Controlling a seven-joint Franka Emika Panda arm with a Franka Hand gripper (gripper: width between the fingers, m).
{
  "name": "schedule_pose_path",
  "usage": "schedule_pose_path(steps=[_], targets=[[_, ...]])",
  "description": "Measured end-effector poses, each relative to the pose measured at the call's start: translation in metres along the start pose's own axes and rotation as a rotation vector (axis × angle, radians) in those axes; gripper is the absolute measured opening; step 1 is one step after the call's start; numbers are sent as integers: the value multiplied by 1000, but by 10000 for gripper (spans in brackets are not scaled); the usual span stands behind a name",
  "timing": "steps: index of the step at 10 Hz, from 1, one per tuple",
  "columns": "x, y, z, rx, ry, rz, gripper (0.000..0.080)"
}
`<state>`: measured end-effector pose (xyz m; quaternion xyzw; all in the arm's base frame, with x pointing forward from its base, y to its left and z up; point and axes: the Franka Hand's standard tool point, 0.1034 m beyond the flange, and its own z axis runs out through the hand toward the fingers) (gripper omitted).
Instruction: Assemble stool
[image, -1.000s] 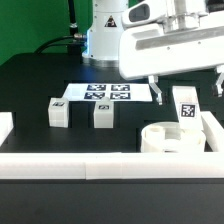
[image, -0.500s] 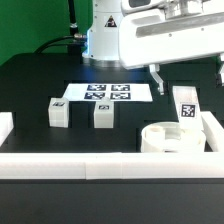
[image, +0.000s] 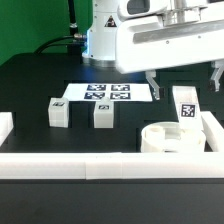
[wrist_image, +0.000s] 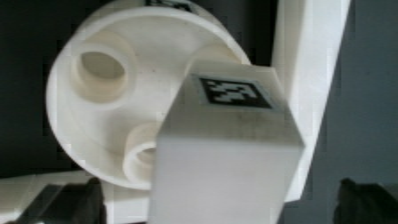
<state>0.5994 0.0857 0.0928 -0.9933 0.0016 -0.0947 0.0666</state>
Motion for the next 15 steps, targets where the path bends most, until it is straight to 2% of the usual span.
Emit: schedule_pose_path(steps=[2,5,8,12,13,15], targets=[[-5,-5,-2,21,-139,20,649],[-3,-5,0,21,-138,-14,649],[-5,-10,3,-13,-161,-362,649],[-5,-6,4,3,-160,-661,649],[-4,-12,8,-13,-140,-817,649],[-5,-18,10,-21,-149,-1011,649]])
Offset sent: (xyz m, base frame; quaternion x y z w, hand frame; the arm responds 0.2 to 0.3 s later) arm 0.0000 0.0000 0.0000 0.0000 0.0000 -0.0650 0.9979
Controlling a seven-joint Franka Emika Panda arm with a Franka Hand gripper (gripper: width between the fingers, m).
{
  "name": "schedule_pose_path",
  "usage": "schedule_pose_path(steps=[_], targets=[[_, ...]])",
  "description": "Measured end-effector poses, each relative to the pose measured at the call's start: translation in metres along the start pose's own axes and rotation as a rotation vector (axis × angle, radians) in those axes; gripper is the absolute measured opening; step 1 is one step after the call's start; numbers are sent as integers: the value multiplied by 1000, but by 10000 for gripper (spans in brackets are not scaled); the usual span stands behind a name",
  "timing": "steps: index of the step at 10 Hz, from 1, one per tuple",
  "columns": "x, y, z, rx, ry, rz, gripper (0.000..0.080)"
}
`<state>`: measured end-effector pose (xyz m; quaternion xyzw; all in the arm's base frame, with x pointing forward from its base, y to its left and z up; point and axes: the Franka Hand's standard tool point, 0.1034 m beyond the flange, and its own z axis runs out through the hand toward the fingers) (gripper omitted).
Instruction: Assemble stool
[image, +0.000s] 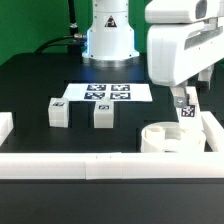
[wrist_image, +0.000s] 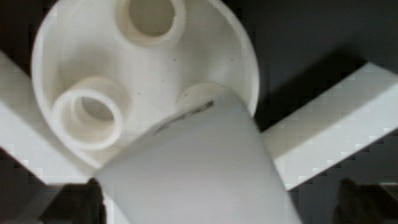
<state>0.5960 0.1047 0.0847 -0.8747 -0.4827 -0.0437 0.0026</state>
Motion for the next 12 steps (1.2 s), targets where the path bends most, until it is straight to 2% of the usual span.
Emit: schedule_pose_path(steps=[1,5,8,9,10,11,12], targets=[[2,1,-1,-10,2,-59,649],[-3,3,1,-15,-11,-308,649],[-4,3,3,-13,-12,-308,649],[-4,3,3,-12,-12,-308,534],[-4,3,3,-12,-12,-308,534],[-4,3,3,-12,-12,-306,335],[-4,3,3,-12,-12,-287,335]])
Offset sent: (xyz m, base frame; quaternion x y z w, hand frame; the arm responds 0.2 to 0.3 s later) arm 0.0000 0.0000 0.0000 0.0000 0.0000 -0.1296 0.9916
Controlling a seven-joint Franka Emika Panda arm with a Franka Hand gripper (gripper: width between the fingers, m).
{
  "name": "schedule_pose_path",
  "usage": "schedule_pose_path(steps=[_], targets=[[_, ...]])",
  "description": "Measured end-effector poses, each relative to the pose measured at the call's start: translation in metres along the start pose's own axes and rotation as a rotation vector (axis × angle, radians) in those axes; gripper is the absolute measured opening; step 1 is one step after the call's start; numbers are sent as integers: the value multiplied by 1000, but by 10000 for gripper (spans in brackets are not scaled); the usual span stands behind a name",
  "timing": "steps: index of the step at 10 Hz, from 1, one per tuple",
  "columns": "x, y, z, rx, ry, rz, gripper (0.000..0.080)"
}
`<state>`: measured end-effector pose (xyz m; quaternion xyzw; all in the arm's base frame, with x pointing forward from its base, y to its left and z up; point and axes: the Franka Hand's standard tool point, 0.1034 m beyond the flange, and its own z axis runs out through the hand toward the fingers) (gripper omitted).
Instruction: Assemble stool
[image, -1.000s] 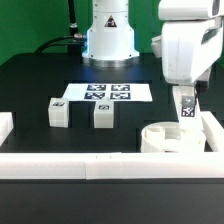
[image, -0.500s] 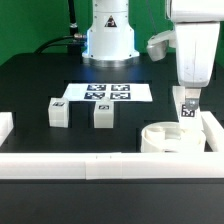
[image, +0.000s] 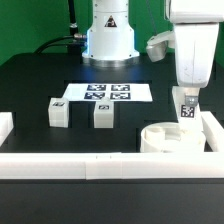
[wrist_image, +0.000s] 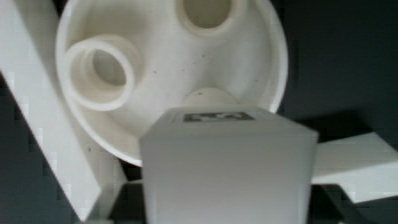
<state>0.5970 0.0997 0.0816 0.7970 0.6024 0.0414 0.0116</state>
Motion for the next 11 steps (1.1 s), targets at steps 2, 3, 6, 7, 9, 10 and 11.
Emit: schedule_pose_path(steps=[2,3,6,7,9,10,11], targets=[[0,0,0,0,0,43,336],[0,0,0,2,1,143,336],[0,-2,1,15,19,532,336],[1,-3,1,18,24,658,337],[8,-6,2,33,43,972,337],[12,-8,2,45,47,1077,337],[15,-9,2,48,44,1210,337]])
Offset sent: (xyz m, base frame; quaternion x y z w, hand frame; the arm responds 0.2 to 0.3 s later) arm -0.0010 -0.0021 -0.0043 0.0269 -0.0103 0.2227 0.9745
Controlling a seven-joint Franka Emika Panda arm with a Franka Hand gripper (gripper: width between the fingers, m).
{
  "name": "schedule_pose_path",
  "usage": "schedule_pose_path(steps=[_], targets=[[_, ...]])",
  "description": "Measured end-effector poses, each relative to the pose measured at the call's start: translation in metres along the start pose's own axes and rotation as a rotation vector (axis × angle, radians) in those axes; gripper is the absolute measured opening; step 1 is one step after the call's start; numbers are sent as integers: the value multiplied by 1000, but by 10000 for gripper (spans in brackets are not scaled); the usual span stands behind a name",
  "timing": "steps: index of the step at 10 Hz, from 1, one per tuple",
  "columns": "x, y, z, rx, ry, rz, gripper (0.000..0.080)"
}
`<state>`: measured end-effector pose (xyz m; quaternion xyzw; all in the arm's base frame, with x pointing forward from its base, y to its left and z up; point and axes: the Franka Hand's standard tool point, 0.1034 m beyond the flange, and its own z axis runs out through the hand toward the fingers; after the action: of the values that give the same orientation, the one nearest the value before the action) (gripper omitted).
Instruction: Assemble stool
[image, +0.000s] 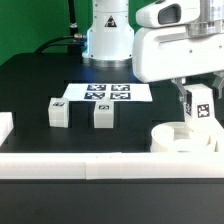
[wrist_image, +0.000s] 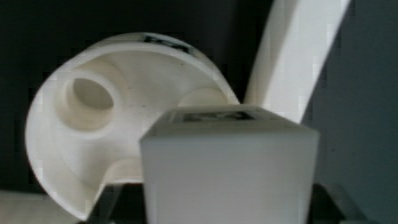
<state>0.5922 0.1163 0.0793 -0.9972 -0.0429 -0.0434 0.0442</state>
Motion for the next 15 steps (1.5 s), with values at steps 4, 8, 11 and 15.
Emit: schedule_pose_path(steps=[4,8,11,15], targets=[[0,0,0,11,-1,244,337],[0,0,0,33,-8,613,337],[-2,-5,2,65,-24,1019,337],[-1,-9,3,86,-50,1372,337]])
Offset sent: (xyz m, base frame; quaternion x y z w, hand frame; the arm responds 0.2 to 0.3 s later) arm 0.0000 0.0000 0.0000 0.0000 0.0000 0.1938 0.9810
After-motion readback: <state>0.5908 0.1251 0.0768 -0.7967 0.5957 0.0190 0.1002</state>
